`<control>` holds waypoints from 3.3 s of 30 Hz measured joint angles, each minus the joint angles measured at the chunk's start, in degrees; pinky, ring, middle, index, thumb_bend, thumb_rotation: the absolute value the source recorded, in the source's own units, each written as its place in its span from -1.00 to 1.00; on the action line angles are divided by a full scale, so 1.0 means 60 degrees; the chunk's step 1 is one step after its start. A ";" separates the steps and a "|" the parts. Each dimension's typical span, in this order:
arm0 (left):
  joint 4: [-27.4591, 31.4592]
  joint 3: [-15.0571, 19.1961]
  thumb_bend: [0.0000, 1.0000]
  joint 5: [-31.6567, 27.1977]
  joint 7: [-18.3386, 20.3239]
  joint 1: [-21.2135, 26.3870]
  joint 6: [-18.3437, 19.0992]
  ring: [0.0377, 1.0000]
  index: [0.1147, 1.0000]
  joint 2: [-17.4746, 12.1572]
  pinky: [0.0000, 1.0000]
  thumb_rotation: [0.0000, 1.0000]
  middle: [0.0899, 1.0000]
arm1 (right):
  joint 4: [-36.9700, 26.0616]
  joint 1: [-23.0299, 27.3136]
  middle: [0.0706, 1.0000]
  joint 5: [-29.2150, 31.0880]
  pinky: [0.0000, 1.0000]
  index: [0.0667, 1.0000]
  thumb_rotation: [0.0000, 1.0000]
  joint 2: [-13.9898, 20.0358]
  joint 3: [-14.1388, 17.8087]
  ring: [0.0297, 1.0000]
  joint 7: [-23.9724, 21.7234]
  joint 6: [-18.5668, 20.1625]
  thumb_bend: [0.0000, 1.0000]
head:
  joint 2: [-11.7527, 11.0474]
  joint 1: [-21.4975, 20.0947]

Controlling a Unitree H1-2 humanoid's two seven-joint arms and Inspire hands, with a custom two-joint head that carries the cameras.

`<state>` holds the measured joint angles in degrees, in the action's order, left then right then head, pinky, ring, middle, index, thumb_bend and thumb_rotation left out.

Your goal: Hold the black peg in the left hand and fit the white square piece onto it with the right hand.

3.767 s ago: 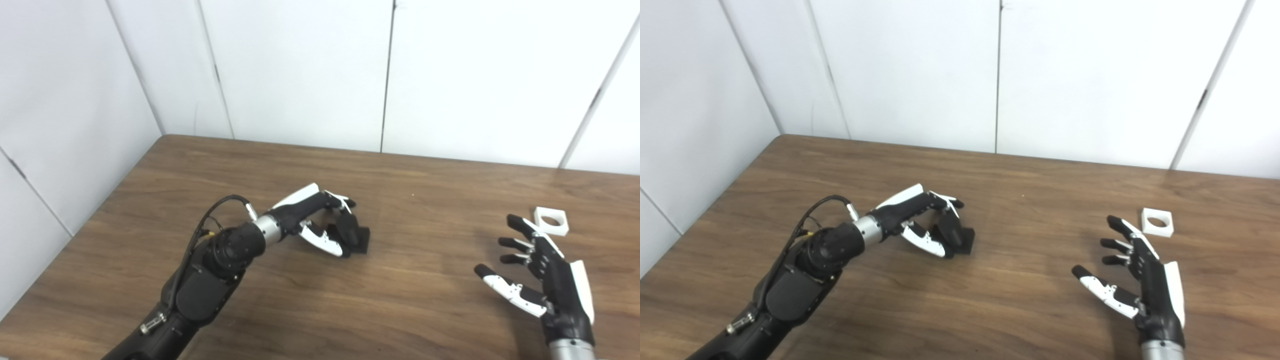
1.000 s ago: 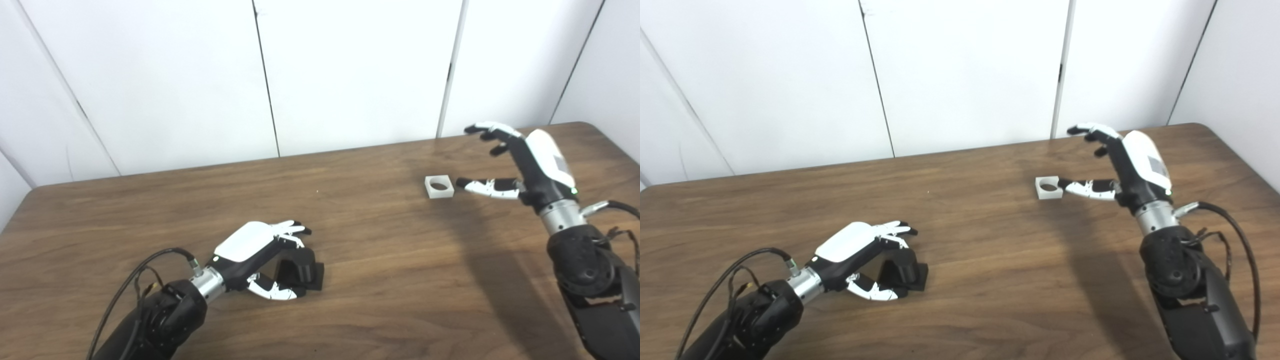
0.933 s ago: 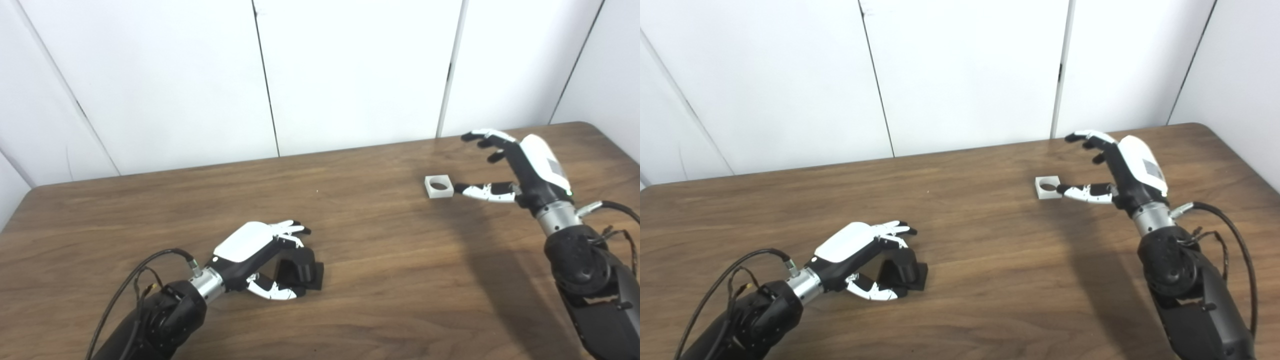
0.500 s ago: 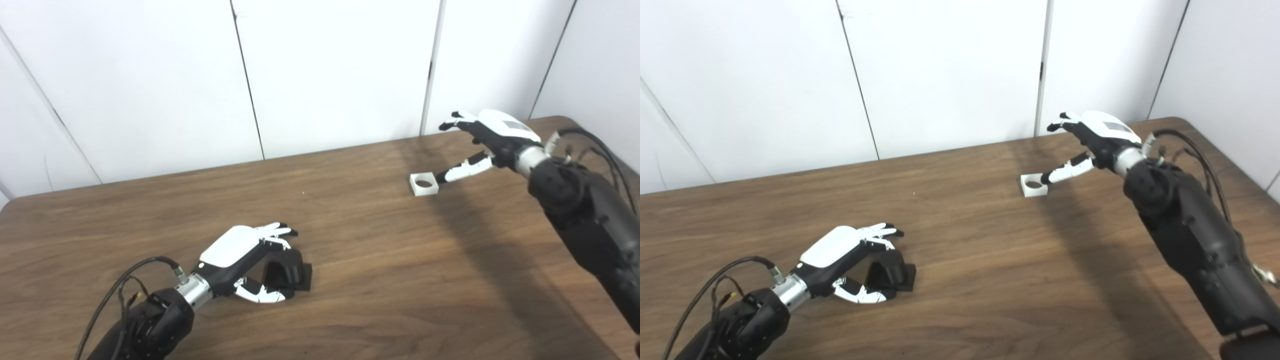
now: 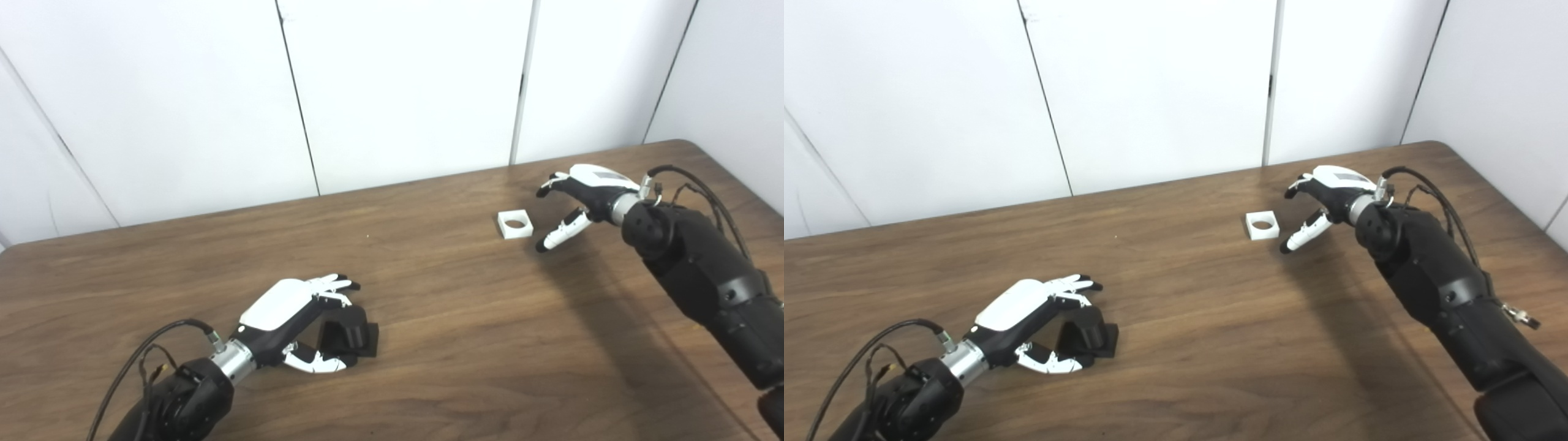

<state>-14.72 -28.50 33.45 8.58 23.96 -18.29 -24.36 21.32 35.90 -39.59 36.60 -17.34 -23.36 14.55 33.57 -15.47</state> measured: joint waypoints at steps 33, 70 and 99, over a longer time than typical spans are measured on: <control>0.0382 0.0013 0.70 -0.0086 0.0118 -0.0168 0.0462 0.90 0.05 -0.0049 0.84 -0.71 0.80 | 0.1268 0.0356 1.00 -0.0191 1.00 0.66 -0.16 -0.0484 -0.0456 1.00 0.1282 -0.0383 0.63 | 0.0234 0.0527; 0.0466 -0.0017 0.66 -0.0086 0.0145 -0.0168 0.0577 0.91 0.05 -0.0078 0.87 -0.70 0.81 | 0.1907 0.0764 0.84 0.0026 1.00 0.25 -0.34 -0.0873 -0.0818 0.97 0.1752 -0.1200 0.35 | 0.0425 0.0762; 0.0549 -0.0037 0.65 -0.0086 0.0177 -0.0203 0.0659 0.91 0.04 -0.0107 0.88 -0.70 0.81 | 0.2207 0.0937 0.76 0.0005 1.00 -0.10 -0.73 -0.1098 -0.1096 0.93 0.2749 -0.1116 0.04 | 0.0498 0.0762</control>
<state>-11.42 -28.72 32.94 9.64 22.74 -14.33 -25.00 34.56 41.52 -39.56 30.02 -23.92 -6.86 7.85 36.56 -10.90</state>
